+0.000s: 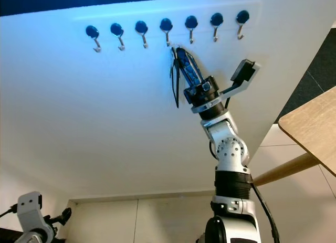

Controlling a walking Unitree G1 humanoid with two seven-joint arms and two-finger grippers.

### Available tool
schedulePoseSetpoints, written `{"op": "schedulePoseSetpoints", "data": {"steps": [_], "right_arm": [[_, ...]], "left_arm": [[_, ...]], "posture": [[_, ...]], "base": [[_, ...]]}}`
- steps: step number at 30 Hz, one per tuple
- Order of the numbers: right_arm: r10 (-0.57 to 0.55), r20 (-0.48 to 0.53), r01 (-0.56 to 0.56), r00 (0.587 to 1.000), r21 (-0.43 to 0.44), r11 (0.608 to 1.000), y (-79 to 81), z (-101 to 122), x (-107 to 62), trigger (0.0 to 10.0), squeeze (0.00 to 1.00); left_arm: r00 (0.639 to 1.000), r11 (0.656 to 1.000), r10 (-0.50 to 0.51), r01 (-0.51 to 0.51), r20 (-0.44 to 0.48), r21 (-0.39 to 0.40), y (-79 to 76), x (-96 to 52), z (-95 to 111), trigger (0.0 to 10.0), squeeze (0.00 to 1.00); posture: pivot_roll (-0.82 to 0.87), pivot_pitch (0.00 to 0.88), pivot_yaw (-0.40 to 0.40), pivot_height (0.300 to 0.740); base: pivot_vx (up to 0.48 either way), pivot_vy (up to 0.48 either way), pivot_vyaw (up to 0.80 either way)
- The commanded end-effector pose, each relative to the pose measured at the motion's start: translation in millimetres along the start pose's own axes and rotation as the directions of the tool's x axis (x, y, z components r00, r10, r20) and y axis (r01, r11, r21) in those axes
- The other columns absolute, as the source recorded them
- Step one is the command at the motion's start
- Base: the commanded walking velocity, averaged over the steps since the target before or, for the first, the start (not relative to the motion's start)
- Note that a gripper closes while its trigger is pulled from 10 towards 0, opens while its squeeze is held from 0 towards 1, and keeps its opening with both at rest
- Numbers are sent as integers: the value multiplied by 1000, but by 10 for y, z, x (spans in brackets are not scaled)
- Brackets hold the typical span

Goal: Hang keys on a hook

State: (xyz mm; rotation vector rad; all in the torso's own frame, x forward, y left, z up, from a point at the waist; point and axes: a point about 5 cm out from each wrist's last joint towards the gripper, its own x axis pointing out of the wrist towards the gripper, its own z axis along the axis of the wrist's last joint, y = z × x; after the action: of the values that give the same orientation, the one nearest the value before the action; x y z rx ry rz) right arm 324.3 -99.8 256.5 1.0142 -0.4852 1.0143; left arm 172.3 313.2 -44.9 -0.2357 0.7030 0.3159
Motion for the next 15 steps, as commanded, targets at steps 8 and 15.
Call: {"op": "schedulePoseSetpoints", "data": {"steps": [8,15], "right_arm": [[16,12,-16,1000,38,999,44,-67,95,10000,0],[8,-7,-7,1000,35,999,46,-100,119,10000,0]], "left_arm": [[1000,1000,-7,7,-23,-9,-34,-8,-87,10000,0],[1000,1000,-15,15,-12,-3,-57,9,-46,10000,0]], "posture": [[-86,129,98,740],[-88,129,96,740]], "base": [[0,0,0],[0,0,0]]}}
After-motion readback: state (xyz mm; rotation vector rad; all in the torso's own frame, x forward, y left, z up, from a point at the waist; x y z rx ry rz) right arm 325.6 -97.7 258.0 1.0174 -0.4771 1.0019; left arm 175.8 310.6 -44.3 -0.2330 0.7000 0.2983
